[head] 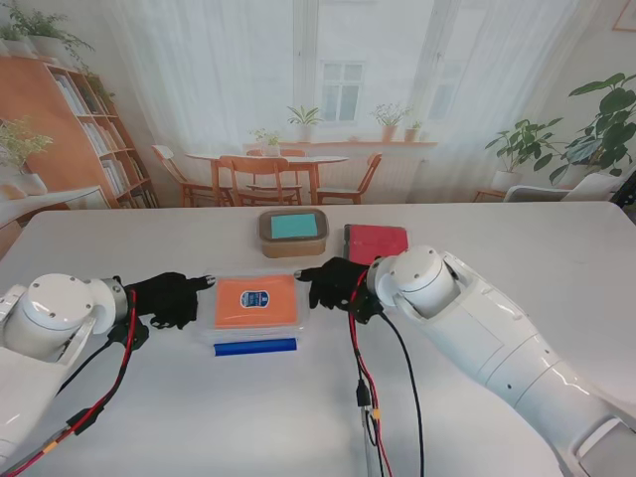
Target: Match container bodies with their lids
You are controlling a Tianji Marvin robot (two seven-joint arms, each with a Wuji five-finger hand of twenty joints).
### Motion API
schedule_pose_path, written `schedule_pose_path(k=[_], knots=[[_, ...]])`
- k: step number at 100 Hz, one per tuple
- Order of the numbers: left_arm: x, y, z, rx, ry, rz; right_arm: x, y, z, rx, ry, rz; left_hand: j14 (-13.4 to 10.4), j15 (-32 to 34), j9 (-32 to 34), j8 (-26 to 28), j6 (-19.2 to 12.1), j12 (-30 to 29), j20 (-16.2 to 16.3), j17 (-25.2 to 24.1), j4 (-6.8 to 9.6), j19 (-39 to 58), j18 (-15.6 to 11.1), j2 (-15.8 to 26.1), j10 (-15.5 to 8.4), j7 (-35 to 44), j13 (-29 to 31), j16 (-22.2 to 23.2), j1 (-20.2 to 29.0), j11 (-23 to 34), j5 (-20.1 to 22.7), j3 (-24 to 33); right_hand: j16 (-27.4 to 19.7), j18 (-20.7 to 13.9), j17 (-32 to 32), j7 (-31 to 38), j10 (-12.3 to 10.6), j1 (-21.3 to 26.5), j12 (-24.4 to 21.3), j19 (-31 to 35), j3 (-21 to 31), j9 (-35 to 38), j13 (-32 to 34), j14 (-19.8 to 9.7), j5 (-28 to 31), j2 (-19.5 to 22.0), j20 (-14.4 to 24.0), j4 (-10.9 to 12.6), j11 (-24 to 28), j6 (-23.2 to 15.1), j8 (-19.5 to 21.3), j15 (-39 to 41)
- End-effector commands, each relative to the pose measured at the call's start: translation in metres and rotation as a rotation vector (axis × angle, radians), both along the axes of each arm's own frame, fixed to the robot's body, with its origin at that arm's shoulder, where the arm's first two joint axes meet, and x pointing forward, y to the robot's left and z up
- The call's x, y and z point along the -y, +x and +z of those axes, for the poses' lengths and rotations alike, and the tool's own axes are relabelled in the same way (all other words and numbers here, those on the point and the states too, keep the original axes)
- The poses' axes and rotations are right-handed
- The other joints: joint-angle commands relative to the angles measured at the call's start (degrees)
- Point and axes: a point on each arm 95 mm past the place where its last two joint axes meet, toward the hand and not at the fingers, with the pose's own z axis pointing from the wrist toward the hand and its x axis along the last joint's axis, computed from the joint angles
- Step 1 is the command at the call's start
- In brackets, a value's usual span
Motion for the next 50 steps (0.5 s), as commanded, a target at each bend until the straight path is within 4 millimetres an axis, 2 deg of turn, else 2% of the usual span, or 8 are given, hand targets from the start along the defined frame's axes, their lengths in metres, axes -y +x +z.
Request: schedule_pose_path(k=[1,50], knots=[[0.023,0.001,0.004,0.015,-0.047,-0.047,-0.033,-0.006,0.015,0.009,0.066,0.076,4.33,3.84,-0.91,-1.32,-19.28,-0.11,-0.74,1.52,-1.93,14.65,-13.85,-0.08,-4.38,-3.74,0.43,0.05,-2.21,2.59,2.70,-1.14,0.23,-21.38,2.76,-2.94,4.81,-0.37,0.08,12.09,0.31,1.25,-0.05,-6.08,1.94,-0.79,0.27,0.21,3.69,0.99,-1.92,5.49],[0.024,0.010,-0.003,-0.020,-0.027,-0.041,-0.032,0.005,0.014,0.009,0.022,0.086,4.36,3.86,-0.89,-1.30,-19.13,-0.13,-0.75,1.58,-1.94,14.65,-13.95,-0.17,-4.34,-3.61,0.46,0.01,-2.21,2.62,2.61,-1.19,0.21,-21.51,2.77,-2.98,4.82,-0.49,0.07,12.09,0.30,1.23,-0.04,-6.17,1.88,-0.71,0.26,0.20,3.70,1.04,-1.93,5.47]])
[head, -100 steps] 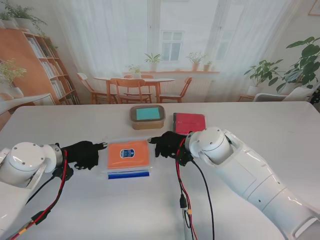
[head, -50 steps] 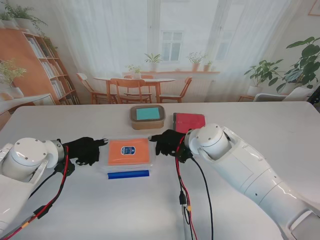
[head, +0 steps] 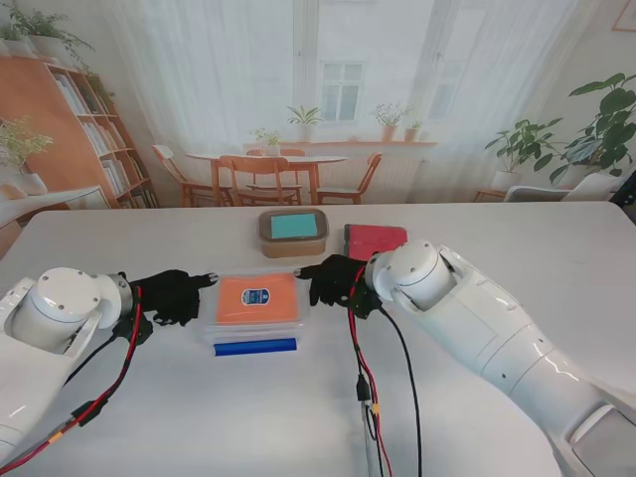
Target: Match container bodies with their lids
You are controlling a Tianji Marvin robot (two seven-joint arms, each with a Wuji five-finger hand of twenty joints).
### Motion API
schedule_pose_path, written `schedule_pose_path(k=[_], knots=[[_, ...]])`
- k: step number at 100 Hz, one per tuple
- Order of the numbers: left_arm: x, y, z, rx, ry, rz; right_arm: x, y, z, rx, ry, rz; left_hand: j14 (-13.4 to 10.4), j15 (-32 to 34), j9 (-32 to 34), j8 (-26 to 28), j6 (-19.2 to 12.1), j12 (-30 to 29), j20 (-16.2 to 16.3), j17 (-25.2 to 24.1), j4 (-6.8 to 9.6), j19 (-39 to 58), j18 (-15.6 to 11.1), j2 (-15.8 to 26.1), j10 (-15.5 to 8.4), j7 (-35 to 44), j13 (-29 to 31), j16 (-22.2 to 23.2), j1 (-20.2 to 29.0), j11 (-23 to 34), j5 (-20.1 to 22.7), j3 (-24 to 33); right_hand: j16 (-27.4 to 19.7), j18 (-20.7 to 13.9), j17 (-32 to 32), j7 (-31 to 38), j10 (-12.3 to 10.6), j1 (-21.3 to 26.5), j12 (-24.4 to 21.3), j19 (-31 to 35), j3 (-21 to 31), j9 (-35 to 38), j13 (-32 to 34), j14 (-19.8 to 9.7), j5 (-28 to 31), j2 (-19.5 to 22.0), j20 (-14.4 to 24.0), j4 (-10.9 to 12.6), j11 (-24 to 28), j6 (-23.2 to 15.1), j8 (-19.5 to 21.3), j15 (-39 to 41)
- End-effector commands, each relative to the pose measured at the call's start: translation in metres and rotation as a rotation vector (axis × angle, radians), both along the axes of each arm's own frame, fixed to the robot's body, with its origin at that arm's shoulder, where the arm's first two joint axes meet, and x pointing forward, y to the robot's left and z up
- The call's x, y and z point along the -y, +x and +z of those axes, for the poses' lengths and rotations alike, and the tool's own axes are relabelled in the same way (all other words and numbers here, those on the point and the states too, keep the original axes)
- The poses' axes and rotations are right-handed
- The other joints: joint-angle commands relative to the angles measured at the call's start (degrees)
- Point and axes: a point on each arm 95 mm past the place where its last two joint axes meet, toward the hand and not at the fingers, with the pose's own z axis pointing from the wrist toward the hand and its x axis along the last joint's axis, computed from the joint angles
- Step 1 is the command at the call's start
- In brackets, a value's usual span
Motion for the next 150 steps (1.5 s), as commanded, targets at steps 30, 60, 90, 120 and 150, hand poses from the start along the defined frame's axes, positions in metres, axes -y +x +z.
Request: schedule_pose_path(k=[30,60,90,120,150], knots=[[0.023,-0.004,-0.001,-0.013,-0.047,-0.046,-0.029,-0.007,0.012,0.001,0.042,0.069,4.40,3.89,-0.88,-1.40,-19.14,-0.14,-0.75,1.60,-1.94,14.65,-13.89,-0.23,-4.26,-3.62,0.46,0.00,-2.13,2.64,2.64,-1.17,0.19,-21.53,2.76,-2.60,4.87,-0.49,0.07,12.09,0.28,1.12,-0.05,-6.15,1.83,-0.70,0.24,0.19,3.69,1.11,-1.63,5.45],[0.024,-0.006,-0.004,-0.018,-0.048,-0.047,-0.028,-0.011,0.009,-0.005,0.035,0.066,4.40,3.89,-0.93,-1.42,-19.14,-0.14,-0.75,1.60,-1.94,14.65,-13.88,-0.19,-4.31,-3.67,0.46,-0.01,-2.14,2.63,2.60,-1.18,0.18,-21.56,2.77,-2.62,4.93,-0.47,0.07,12.09,0.30,1.13,-0.04,-6.18,1.78,-0.72,0.23,0.20,3.71,1.10,-1.64,5.45],[0.026,-0.006,-0.006,-0.030,-0.041,-0.042,-0.027,-0.011,0.008,-0.011,0.022,0.062,4.38,3.90,-0.94,-1.46,-19.11,-0.13,-0.76,1.61,-1.93,14.65,-13.96,-0.26,-4.27,-3.73,0.46,-0.01,-2.07,2.68,2.57,-1.16,0.17,-21.67,2.75,-3.04,4.88,-0.52,0.07,12.09,0.27,0.94,-0.04,-6.18,1.26,-0.71,0.03,0.19,3.69,0.97,-1.81,5.46],[0.026,-0.008,-0.007,-0.030,-0.035,-0.039,-0.028,-0.013,0.006,-0.015,0.017,0.064,4.38,3.90,-0.98,-1.57,-19.10,-0.15,-0.76,1.61,-1.93,14.65,-13.97,-0.49,-4.24,-3.89,0.46,-0.02,-1.98,2.66,2.52,-1.17,0.06,-21.86,2.73,-3.89,4.83,-0.60,0.11,12.09,0.30,0.64,-0.04,-6.30,0.47,-0.76,-0.30,0.19,3.69,0.50,-2.23,5.29],[0.021,-0.013,-0.007,-0.025,-0.029,-0.036,-0.027,-0.015,0.005,-0.017,0.006,0.066,4.12,3.91,-0.92,-2.49,-19.48,-0.16,-0.82,1.63,-1.87,14.65,-14.17,-0.99,-4.31,-5.30,0.59,-0.04,-1.70,2.67,2.64,-1.11,-0.25,-22.23,2.74,-6.05,4.65,-1.00,0.16,12.09,0.42,0.42,-0.01,-6.71,-1.90,-0.81,-0.63,0.20,3.74,-0.84,-3.03,5.08]])
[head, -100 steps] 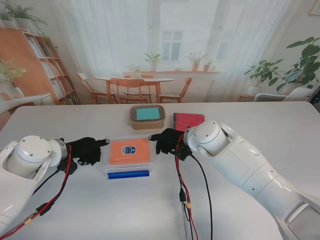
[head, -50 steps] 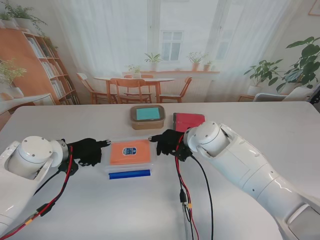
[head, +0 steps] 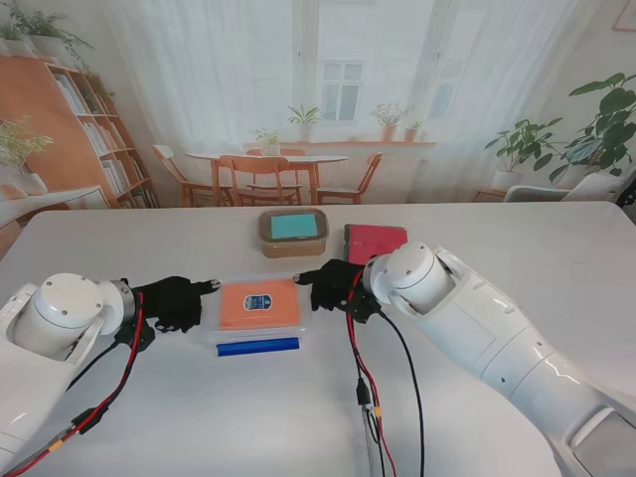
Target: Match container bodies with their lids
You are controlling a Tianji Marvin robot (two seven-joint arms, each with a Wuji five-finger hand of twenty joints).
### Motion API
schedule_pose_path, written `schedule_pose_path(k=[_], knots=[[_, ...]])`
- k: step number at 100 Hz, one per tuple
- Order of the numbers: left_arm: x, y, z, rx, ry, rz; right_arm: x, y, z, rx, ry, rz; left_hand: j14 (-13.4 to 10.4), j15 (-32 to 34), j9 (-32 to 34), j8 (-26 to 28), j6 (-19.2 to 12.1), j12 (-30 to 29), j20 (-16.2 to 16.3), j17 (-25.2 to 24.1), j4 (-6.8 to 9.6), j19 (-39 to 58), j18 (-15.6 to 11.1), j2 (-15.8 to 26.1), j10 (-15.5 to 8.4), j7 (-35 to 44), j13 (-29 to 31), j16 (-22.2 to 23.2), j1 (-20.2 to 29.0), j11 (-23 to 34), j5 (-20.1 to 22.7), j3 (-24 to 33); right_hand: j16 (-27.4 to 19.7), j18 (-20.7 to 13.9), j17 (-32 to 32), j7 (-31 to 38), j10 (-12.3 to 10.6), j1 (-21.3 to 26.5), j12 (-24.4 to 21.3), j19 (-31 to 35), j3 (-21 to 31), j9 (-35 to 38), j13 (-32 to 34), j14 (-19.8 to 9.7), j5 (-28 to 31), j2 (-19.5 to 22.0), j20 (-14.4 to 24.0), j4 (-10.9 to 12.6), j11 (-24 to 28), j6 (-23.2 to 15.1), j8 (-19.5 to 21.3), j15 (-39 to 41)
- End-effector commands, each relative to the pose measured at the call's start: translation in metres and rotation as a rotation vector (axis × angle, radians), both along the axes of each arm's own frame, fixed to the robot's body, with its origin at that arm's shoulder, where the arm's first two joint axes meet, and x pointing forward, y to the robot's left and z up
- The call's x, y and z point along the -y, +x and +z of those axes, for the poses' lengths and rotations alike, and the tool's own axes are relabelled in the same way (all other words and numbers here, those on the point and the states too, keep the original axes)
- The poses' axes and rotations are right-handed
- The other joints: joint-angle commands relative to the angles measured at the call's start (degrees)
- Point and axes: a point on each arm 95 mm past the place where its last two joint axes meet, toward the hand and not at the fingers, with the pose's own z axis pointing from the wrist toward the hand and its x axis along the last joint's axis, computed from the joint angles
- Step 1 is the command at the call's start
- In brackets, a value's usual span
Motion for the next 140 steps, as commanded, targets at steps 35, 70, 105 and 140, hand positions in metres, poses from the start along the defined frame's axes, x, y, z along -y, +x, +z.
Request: schedule_pose_path(k=[35,70,105,140], knots=[[0.011,-0.011,-0.005,-0.010,-0.015,-0.024,-0.024,-0.011,0.006,-0.004,0.034,0.061,3.90,3.92,-0.78,-4.35,-19.00,-0.17,-0.52,1.68,-1.84,14.65,-14.48,-1.11,-3.97,-6.58,1.00,-0.18,-1.45,2.76,3.19,-1.11,-0.44,-22.42,2.78,-3.37,4.82,-1.28,0.23,12.09,0.59,0.33,-0.01,-6.63,-1.15,-0.91,-0.78,0.18,3.80,-5.96,-3.39,5.20],[0.007,-0.015,-0.007,-0.017,-0.003,-0.006,-0.022,-0.014,0.005,-0.002,0.021,0.056,3.85,3.80,-0.63,-4.97,-18.76,-0.41,-0.43,1.68,-1.82,14.65,-14.66,-1.50,-3.80,-7.13,1.18,-0.37,-1.24,2.51,3.67,-1.09,-0.55,-23.05,2.81,-4.99,4.64,-1.74,0.37,12.09,0.80,0.03,-0.02,-6.84,-3.92,-1.06,-0.86,0.17,4.03,-6.26,-3.40,5.28],[0.000,-0.019,-0.008,-0.008,0.013,0.018,-0.018,-0.016,0.005,0.008,0.005,0.050,4.09,3.02,-0.36,-5.33,-19.16,-0.88,-0.87,1.63,-1.63,14.65,-14.39,-2.90,-3.50,-7.30,1.58,-0.87,-0.21,1.99,4.12,-0.93,-0.62,-23.52,2.86,-5.97,4.43,-2.72,0.39,12.09,1.19,-0.07,0.00,-7.22,-5.39,-1.35,-0.84,0.18,4.15,-6.46,-3.19,5.30],[-0.005,-0.021,-0.005,0.015,0.027,0.039,-0.013,-0.019,0.006,0.028,-0.004,0.031,4.11,2.88,-0.31,-5.55,-18.96,-1.14,-0.96,1.62,-1.43,14.65,-14.41,-3.28,-3.31,-7.56,1.72,-1.08,-0.01,1.84,4.46,-0.99,-0.64,-23.80,2.88,-7.02,4.51,-3.66,0.33,12.09,1.73,-0.21,0.00,-7.31,-7.26,-1.55,-0.78,0.16,4.14,-6.25,-3.01,5.32]])
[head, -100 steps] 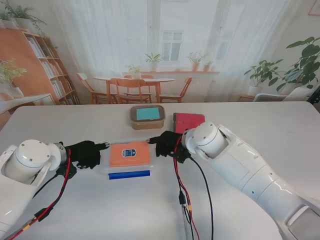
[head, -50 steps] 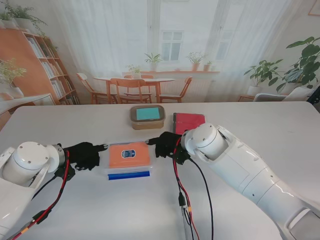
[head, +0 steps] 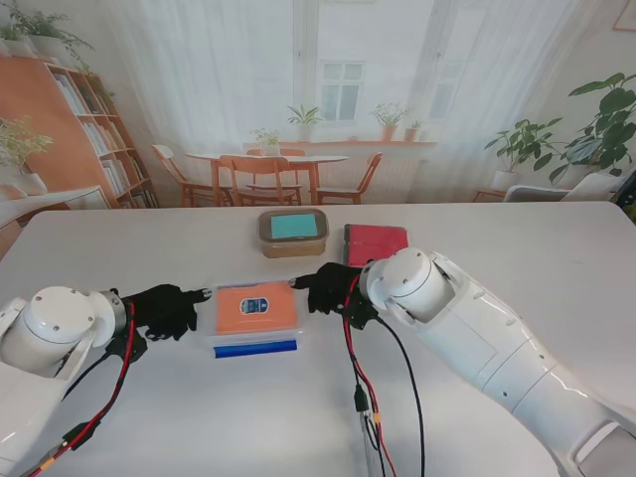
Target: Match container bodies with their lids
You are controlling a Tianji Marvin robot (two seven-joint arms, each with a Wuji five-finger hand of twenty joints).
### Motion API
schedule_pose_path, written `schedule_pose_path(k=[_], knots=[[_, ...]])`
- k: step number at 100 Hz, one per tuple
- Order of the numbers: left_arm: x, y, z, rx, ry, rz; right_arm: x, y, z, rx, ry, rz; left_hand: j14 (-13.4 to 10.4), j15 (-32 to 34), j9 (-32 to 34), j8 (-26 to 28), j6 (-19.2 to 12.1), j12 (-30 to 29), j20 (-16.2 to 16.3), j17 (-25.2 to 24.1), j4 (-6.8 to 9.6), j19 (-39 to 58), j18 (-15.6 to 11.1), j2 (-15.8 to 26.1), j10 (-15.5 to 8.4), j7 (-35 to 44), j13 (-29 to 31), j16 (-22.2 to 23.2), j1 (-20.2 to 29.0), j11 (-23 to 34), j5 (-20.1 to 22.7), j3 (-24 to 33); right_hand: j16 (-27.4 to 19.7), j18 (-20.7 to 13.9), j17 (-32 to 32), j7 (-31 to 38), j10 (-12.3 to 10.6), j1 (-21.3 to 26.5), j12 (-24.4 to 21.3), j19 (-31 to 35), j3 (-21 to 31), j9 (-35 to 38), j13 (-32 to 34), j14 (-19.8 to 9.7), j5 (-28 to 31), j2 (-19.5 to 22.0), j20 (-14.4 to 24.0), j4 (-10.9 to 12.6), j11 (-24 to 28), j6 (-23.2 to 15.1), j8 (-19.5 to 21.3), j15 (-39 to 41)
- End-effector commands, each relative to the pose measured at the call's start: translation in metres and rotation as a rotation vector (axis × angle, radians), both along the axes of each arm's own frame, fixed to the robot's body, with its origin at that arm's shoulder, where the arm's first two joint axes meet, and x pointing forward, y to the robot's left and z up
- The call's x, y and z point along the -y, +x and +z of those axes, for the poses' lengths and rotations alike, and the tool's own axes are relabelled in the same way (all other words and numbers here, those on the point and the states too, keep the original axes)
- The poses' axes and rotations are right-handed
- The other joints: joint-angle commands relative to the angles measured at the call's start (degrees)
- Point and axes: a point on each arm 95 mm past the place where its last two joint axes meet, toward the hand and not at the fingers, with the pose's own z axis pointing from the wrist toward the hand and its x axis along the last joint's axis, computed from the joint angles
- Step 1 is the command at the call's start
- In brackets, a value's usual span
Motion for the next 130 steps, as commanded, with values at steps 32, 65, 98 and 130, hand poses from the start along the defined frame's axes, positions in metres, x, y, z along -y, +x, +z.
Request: schedule_pose_path(k=[32,65,98,130], knots=[[-0.001,-0.006,0.000,0.015,0.011,0.004,-0.003,-0.006,0.001,0.001,0.002,0.008,5.15,2.64,0.34,-1.38,-8.38,-0.75,-0.67,1.68,-1.37,14.65,-13.38,-0.62,-1.52,-1.85,1.74,-0.59,-0.03,1.45,2.49,-0.88,-0.05,-21.07,2.93,-4.73,6.70,-2.82,0.31,12.12,0.97,0.67,0.08,-4.81,-3.78,-1.86,-0.62,0.13,2.59,-7.86,-2.42,4.62],[0.002,-0.004,-0.005,-0.011,0.039,0.000,-0.002,-0.006,-0.001,-0.011,-0.011,0.009,5.22,2.55,0.34,-1.35,-8.34,-0.88,-0.78,1.67,-1.35,14.65,-13.30,-0.54,-1.45,-1.77,1.77,-0.65,0.05,1.39,2.57,-0.90,-0.02,-21.24,2.95,-4.52,6.67,-2.73,0.24,12.12,1.33,0.69,0.08,-4.92,-3.90,-1.88,-0.42,0.10,2.70,-6.69,-2.14,4.69],[-0.001,0.000,-0.013,-0.039,0.104,0.002,0.002,-0.007,-0.005,-0.019,-0.027,-0.003,5.31,2.39,0.09,-1.54,-8.37,-1.00,-1.12,1.64,-1.36,14.65,-13.30,-0.53,-1.32,-2.10,1.65,-0.70,0.02,1.19,2.29,-0.89,-0.03,-21.32,2.95,-4.64,6.66,-3.07,0.19,12.12,1.37,0.65,0.08,-4.94,-4.21,-1.80,-0.43,0.07,2.76,-6.62,-2.19,4.67],[-0.008,-0.001,-0.011,-0.014,0.138,0.016,0.010,-0.006,-0.005,0.002,-0.059,-0.028,5.46,2.07,-0.03,-1.81,-8.54,-1.15,-1.43,1.60,-1.39,14.65,-13.23,-0.48,-1.17,-2.55,1.45,-0.76,-0.02,1.00,2.19,-0.91,-0.03,-21.41,2.95,-4.75,6.68,-3.17,0.15,12.12,1.49,0.52,0.08,-4.94,-4.49,-1.90,-0.47,0.07,2.74,-6.58,-2.27,4.67]])
